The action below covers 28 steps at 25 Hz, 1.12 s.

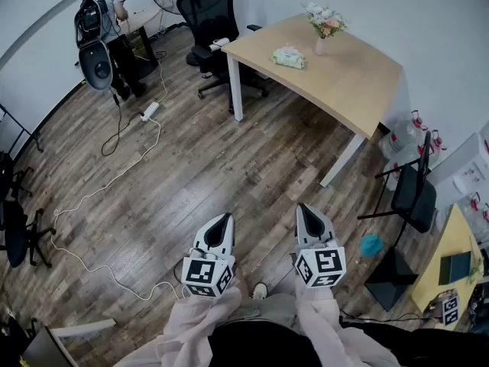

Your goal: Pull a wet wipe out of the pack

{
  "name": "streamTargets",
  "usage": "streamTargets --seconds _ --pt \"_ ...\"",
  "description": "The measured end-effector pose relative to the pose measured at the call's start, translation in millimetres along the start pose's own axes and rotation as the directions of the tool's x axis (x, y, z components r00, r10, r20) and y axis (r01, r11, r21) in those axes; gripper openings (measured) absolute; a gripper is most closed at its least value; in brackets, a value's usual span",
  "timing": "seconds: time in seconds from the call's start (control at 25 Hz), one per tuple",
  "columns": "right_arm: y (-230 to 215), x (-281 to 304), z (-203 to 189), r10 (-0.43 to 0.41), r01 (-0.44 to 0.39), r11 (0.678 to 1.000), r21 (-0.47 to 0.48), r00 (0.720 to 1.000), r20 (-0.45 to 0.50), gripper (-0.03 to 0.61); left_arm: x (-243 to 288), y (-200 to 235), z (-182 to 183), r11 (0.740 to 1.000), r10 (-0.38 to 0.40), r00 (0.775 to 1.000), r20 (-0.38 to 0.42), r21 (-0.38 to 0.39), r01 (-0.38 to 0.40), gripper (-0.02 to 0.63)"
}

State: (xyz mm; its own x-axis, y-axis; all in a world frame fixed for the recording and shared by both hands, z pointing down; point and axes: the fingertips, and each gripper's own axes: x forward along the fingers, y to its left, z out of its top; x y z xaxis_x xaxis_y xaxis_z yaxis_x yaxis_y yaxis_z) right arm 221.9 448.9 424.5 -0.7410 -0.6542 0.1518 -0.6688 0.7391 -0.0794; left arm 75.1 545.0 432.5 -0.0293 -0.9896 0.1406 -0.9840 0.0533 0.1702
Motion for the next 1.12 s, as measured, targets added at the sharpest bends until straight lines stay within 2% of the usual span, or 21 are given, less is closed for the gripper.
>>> streamTargets --seconds 0.24,0.56,0.76,1.12 --pt "19.2 10.5 4.7 0.002 -0.001 1.0 -0.01 1.0 0.007 0.009 -9.0 22.4 3.3 1.0 0.005 1.0 0.011 -0.017 -0.005 0.012" --pt "26.1 52.2 29.9 -0.085 0.084 0.996 0.034 0.995 0.046 0.014 13.8 68.2 33.4 0.999 -0.03 0.999 0.017 -0.026 0.031 0.012" --pt "28.2 66.7 29.3 -0.152 0.15 0.988 0.043 0.987 0.053 0.014 28.3 91.3 41.9 0.999 -0.054 0.998 0.028 -0.005 0.054 0.012" --pt "27.8 79.8 24.7 -0.151 0.151 0.988 0.036 0.989 0.007 0.014 52.3 94.6 40.3 0.996 -0.092 0.996 0.012 -0.016 0.092 0.012"
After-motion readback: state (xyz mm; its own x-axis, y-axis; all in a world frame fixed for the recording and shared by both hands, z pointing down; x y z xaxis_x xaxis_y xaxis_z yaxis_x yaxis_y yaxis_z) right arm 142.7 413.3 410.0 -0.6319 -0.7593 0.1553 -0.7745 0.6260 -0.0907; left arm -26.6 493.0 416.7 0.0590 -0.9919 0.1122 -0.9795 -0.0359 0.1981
